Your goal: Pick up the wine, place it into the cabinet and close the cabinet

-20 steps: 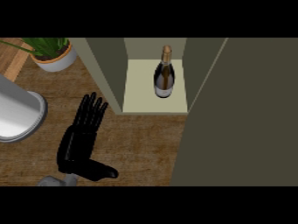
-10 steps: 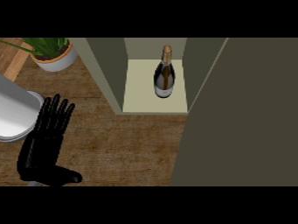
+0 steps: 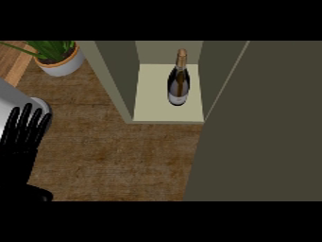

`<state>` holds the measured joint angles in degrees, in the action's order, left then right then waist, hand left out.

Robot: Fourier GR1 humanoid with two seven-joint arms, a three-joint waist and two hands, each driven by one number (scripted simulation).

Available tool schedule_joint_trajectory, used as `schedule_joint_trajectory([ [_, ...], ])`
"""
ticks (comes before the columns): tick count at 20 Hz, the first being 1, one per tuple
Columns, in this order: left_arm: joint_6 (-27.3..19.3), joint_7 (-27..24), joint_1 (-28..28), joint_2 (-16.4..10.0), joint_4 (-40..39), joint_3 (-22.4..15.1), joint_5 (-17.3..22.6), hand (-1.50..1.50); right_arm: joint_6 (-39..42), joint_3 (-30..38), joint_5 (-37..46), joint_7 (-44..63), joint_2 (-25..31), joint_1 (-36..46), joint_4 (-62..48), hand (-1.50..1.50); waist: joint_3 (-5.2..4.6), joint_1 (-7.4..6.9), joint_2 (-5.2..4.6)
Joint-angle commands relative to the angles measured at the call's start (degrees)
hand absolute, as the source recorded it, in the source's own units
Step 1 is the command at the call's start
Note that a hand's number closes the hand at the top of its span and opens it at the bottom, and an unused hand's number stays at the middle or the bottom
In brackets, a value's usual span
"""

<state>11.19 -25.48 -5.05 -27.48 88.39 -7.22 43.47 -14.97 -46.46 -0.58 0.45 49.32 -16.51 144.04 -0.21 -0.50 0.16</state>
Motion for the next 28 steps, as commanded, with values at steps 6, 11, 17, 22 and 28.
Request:
schedule_joint_trajectory([
  [6,4.4,2.3,0.5,-3.3,-1.1,3.1,3.0,-1.50,-0.3,-5.3,-2.0,9.7,-9.9,7.9,7.9,1.50,-0.14,-1.05,-0.42],
  [11,6.0,2.7,1.2,-4.6,-1.5,4.5,3.7,-1.50,1.5,-4.3,-4.2,10.5,-12.1,10.9,5.7,1.50,-0.15,-1.91,-0.57],
  [17,7.8,3.5,1.8,-6.3,-1.7,6.1,5.2,-1.50,2.3,-2.2,-5.6,13.2,-15.9,15.4,3.0,1.50,-0.36,-3.86,-0.77],
  [22,8.5,3.6,3.4,-6.1,-4.4,6.2,5.0,-1.50,2.5,1.2,-7.2,17.9,-21.2,23.2,-2.0,1.50,-0.44,-4.33,-1.21],
  [28,9.1,6.0,3.8,-7.4,-4.0,6.7,6.2,-1.50,-0.8,5.0,-7.5,28.6,-34.2,40.9,-13.1,1.50,-0.28,-4.16,-0.56],
])
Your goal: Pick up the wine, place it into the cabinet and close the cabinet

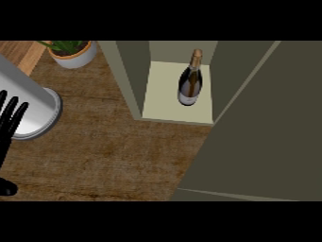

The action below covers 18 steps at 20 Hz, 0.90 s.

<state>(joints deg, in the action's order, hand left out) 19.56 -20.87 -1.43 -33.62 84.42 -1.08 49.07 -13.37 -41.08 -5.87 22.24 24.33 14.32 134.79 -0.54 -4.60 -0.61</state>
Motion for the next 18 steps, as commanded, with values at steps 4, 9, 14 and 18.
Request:
schedule_joint_trajectory([
  [4,3.3,0.4,-0.8,-1.9,-2.5,3.1,2.2,-1.50,-3.8,1.2,-1.2,10.2,-21.4,23.5,-20.3,1.50,0.24,0.97,0.30],
  [9,3.6,-0.6,-2.5,-0.9,-2.9,4.2,0.5,-1.50,-6.5,7.5,-6.1,9.3,-24.1,36.7,-33.7,1.50,0.47,2.67,0.50],
  [14,5.1,-1.5,-1.0,-0.3,-7.0,6.3,-0.8,-1.50,-10.2,10.1,-12.6,5.6,-24.2,43.1,-43.1,1.50,0.49,3.27,0.52],
  [18,3.3,0.4,-0.9,1.8,-3.7,5.3,-2.1,-1.50,-8.9,11.1,-15.6,1.3,-24.3,42.1,-48.7,1.50,0.52,3.68,0.52],
])
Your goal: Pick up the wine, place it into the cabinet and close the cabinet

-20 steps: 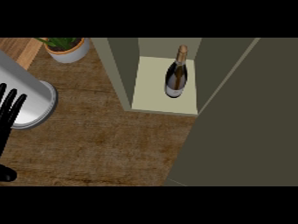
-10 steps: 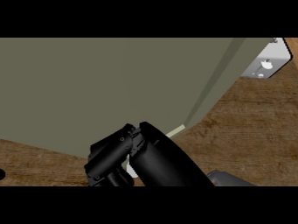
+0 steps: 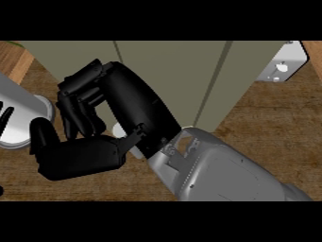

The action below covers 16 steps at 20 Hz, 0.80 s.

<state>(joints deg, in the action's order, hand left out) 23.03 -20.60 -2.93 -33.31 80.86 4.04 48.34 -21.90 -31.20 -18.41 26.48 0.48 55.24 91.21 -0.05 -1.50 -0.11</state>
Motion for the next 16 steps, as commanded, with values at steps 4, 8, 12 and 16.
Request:
schedule_joint_trajectory([
  [4,3.5,-0.5,-0.4,0.3,-3.1,2.7,-1.2,-1.50,6.0,6.5,-4.1,-9.0,-0.5,-0.6,-13.2,1.50,0.03,0.48,-0.09],
  [8,0.0,4.1,6.0,0.5,-2.8,4.1,0.4,-1.50,5.8,6.4,-1.5,-8.5,-0.5,-0.7,-14.8,1.50,0.04,1.05,0.06],
  [12,1.8,3.8,3.1,1.2,-1.7,4.2,-0.5,-1.50,15.9,13.9,-2.1,-13.5,2.2,1.9,-24.8,1.50,0.04,0.55,-0.13],
  [16,6.6,1.4,-0.7,0.2,-3.7,6.2,-0.8,-1.50,16.8,15.8,-1.5,-14.6,3.7,1.8,-25.3,1.50,0.02,0.32,-0.07],
])
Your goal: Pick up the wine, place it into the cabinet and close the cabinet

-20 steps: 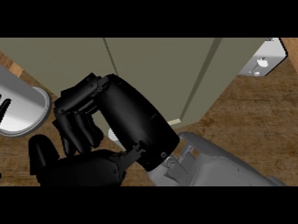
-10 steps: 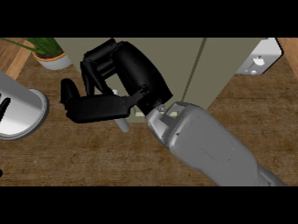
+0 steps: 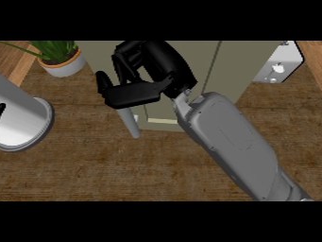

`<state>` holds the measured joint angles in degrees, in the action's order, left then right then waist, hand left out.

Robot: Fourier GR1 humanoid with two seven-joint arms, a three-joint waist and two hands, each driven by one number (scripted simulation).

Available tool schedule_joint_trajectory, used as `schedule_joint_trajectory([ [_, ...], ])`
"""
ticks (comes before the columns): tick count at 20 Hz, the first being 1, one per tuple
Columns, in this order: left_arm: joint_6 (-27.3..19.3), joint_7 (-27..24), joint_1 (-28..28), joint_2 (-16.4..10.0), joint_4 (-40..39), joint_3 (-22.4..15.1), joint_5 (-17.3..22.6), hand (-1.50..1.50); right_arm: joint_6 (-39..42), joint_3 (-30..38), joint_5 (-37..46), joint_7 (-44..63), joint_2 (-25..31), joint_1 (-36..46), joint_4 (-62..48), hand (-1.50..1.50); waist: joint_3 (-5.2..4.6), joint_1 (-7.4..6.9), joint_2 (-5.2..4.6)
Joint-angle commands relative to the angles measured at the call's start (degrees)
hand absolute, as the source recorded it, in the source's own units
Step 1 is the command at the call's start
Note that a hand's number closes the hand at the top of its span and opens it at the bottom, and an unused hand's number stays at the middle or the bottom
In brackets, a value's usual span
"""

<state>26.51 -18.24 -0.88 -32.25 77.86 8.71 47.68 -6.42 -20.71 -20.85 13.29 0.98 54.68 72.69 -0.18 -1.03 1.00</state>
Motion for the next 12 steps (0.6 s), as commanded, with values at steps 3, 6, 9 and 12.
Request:
schedule_joint_trajectory([
  [3,0.4,-0.9,1.3,2.3,-0.9,-1.3,-2.1,-1.50,1.8,4.0,3.4,-7.9,2.5,0.3,-10.8,1.50,0.13,0.04,-1.50],
  [6,-1.2,2.0,0.7,1.7,3.7,-1.8,-0.9,-1.50,3.1,5.7,3.1,-6.8,4.1,3.1,-13.2,1.50,0.19,-0.84,-1.42],
  [9,0.5,1.2,0.5,1.4,1.0,-0.4,0.0,-1.50,3.5,7.4,2.1,-5.3,5.4,4.2,-11.6,1.50,0.14,-0.11,-1.26],
  [12,0.4,2.5,3.0,0.1,-0.3,0.3,0.3,-1.50,4.4,6.2,2.8,-7.6,4.3,2.7,-13.6,1.50,0.14,0.11,-1.48],
])
